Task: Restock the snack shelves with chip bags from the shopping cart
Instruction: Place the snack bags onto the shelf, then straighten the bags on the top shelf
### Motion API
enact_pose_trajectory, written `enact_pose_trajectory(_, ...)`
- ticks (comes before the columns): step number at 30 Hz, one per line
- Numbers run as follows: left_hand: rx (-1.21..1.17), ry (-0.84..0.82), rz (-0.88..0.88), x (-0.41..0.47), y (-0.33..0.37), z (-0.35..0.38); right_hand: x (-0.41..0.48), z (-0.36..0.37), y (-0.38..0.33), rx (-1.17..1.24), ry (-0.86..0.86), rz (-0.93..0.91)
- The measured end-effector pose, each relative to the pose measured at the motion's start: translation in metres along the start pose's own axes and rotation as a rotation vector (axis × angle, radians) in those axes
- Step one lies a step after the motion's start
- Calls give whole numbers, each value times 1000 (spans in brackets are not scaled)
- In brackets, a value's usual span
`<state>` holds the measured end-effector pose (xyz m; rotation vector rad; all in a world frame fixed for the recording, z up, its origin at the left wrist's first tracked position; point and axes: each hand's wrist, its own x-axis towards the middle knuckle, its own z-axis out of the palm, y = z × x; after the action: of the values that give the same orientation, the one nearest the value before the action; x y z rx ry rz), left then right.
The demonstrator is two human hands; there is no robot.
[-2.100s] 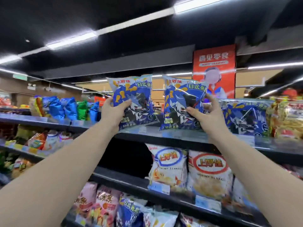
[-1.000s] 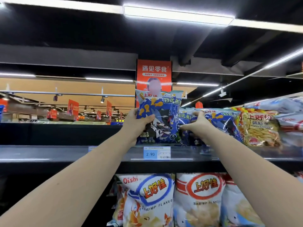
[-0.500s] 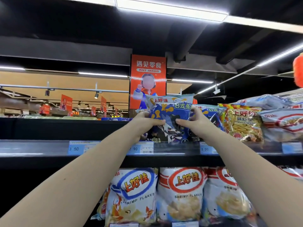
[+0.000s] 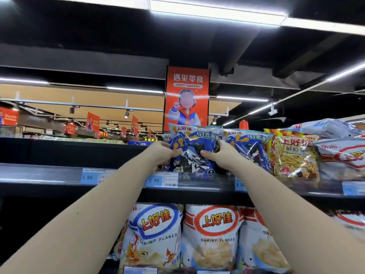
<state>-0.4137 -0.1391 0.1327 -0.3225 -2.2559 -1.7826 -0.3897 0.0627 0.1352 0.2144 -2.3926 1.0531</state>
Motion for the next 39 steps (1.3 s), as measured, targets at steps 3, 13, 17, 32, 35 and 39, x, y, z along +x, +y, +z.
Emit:
enact_pose_trajectory(3, 62, 116, 75, -4, -3, 3, -3, 1, 2, 10, 141, -69)
enact_pose_trajectory(13, 852, 501, 797, -49, -5, 36, -40, -7, 7, -335, 372, -490)
enact_pose_trajectory(17, 1006, 396, 837, -76, -12, 57, -80, -8, 14, -558, 375, -512)
enact_pose_trajectory(32, 944, -73, 939, -252, -90, 194, -334, -30, 115, -1224, 309, 5)
enact_pose_trajectory(35, 872, -249, 956, -302, -102, 238, -398, -50, 133, -1238, 263, 173)
enact_pose_trajectory(39, 765, -407, 1010, -373, -113, 296, -484, -83, 161, -1186, 248, 425)
